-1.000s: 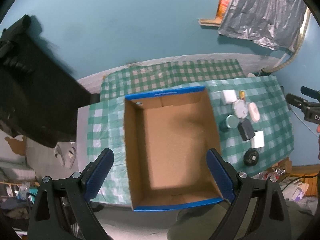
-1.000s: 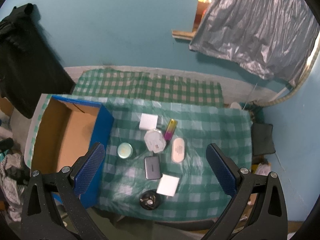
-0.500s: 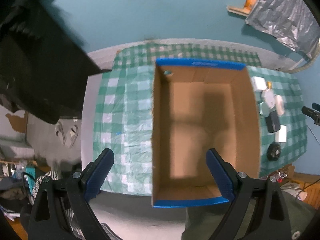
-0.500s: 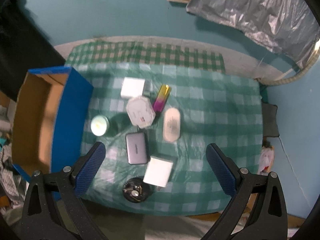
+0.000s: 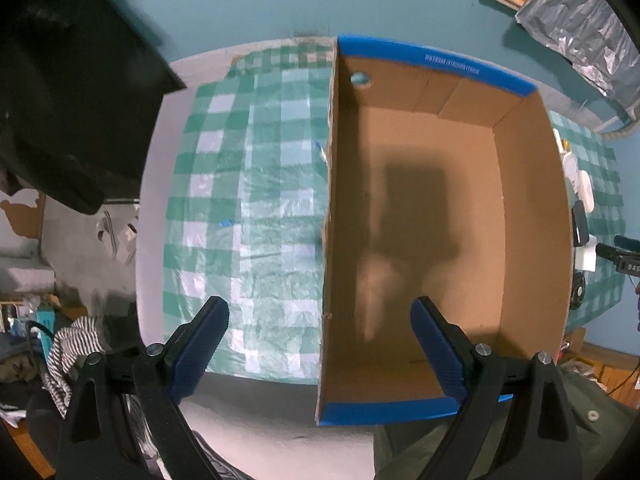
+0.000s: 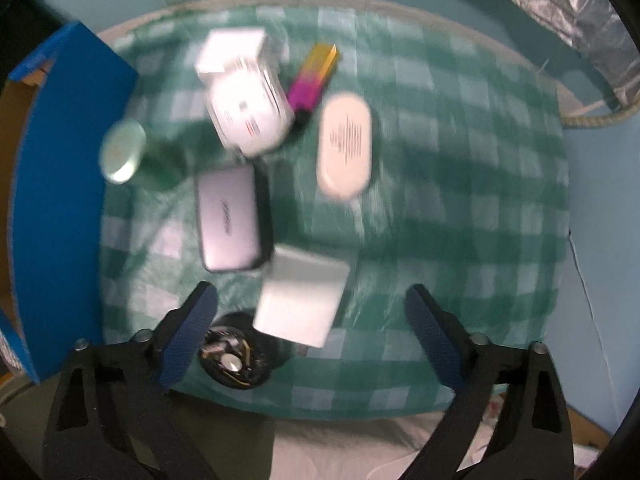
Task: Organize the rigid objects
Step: 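Grasp the white square pad with the right gripper while the left gripper clamps the box wall, then carry the white square pad with the right gripper into the box and release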
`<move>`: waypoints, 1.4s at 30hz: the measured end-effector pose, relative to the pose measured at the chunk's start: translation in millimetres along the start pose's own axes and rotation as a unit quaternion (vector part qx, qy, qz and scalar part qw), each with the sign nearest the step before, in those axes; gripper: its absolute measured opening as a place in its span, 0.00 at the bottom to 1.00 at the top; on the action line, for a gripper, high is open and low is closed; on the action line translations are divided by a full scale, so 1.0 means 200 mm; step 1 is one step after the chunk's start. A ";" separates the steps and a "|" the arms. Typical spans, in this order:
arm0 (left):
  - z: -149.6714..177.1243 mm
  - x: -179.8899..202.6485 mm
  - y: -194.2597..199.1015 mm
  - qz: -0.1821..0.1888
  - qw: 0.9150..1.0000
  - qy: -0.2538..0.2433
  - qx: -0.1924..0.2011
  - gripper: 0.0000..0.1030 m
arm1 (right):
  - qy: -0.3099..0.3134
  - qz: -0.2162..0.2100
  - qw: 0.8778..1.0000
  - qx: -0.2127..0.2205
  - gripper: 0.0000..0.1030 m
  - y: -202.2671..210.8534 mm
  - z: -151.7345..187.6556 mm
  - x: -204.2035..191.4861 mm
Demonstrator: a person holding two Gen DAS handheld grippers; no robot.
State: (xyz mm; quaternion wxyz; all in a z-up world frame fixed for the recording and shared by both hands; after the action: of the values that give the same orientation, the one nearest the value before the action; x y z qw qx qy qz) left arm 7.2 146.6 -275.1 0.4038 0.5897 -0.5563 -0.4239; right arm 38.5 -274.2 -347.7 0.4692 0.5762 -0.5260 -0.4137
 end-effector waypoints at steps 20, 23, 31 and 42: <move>0.19 -0.03 -0.16 0.016 0.999 0.022 -0.045 0.49 | -0.018 -0.015 1.000 -0.020 0.56 -0.22 0.05 0.00; 0.21 -0.02 -0.19 0.021 0.998 0.031 -0.052 0.37 | -0.027 -0.016 0.999 -0.023 0.55 -0.24 0.03 0.00; 0.25 0.01 -0.24 0.027 0.997 0.020 -0.068 0.17 | -0.024 -0.013 1.000 -0.011 0.53 -0.25 0.02 -0.02; 0.25 0.09 -0.24 0.037 0.996 -0.015 -0.076 0.08 | -0.019 -0.008 1.000 -0.011 0.51 -0.27 0.06 0.06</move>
State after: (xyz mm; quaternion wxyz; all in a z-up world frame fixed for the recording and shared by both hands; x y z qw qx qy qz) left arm -23.8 131.6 -337.8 0.4545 0.5298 -0.5502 -0.4583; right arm 39.2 -287.2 -403.4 0.4625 0.5673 -0.5253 -0.4340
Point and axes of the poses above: each gripper's, at about its wrist camera, not at the fingertips, and y roughly against the way its jaws point, x to its right, z to its underside, the point moved 10 cm from there along -y, roughly the way its jaws point, and after that the axes turned 13 degrees about x, right-handed, at the moved point
